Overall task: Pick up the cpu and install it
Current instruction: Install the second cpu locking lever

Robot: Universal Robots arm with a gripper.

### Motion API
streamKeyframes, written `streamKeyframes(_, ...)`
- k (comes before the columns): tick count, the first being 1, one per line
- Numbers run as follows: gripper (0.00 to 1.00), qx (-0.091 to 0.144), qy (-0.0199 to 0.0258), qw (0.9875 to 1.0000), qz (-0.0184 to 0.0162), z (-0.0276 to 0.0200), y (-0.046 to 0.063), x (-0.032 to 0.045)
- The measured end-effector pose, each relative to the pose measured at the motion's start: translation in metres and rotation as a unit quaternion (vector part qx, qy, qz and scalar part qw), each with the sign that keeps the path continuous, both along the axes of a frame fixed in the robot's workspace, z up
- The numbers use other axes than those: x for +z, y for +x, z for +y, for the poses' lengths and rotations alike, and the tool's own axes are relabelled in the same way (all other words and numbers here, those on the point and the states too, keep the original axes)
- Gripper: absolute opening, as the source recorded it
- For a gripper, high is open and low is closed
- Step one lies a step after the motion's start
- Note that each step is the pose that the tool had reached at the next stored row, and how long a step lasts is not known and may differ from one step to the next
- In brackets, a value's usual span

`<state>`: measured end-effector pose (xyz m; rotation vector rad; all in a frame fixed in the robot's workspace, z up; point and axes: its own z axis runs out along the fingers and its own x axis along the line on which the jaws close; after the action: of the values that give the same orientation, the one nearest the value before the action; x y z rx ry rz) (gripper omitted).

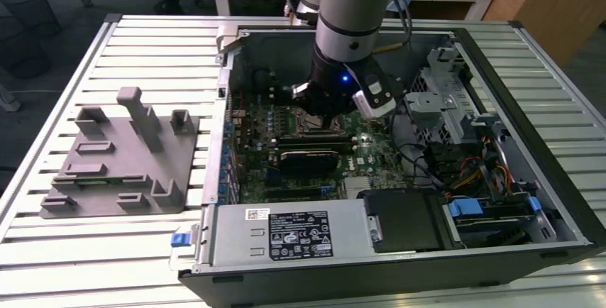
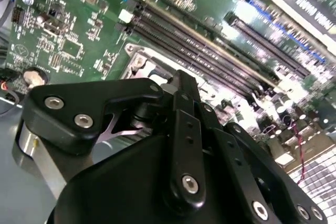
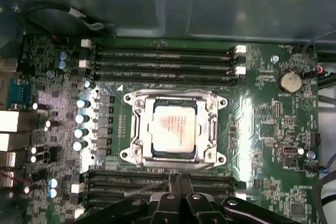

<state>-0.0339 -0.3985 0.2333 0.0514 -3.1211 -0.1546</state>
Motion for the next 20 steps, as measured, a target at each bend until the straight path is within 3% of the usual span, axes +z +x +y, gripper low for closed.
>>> streamKeyframes(6,0.11,0.0,0.0004,1.0,0.0,-0.0022,-0.01,-0.0028)
streamKeyframes(12,0.11,0.0,0.0005,1.0,0.0017,-0.0021,-0.011,-0.0126)
streamKeyframes(13,0.11,0.0,0.0015,1.0,0.0018,-0.0022,-0.011,-0.0136)
streamKeyframes(17,0.11,0.0,0.0152,0.9999,0.0019,-0.0032,-0.012,-0.0154)
streamKeyframes(20,0.11,0.0,0.0197,0.9998,0.0019,-0.0061,-0.014,-0.0167)
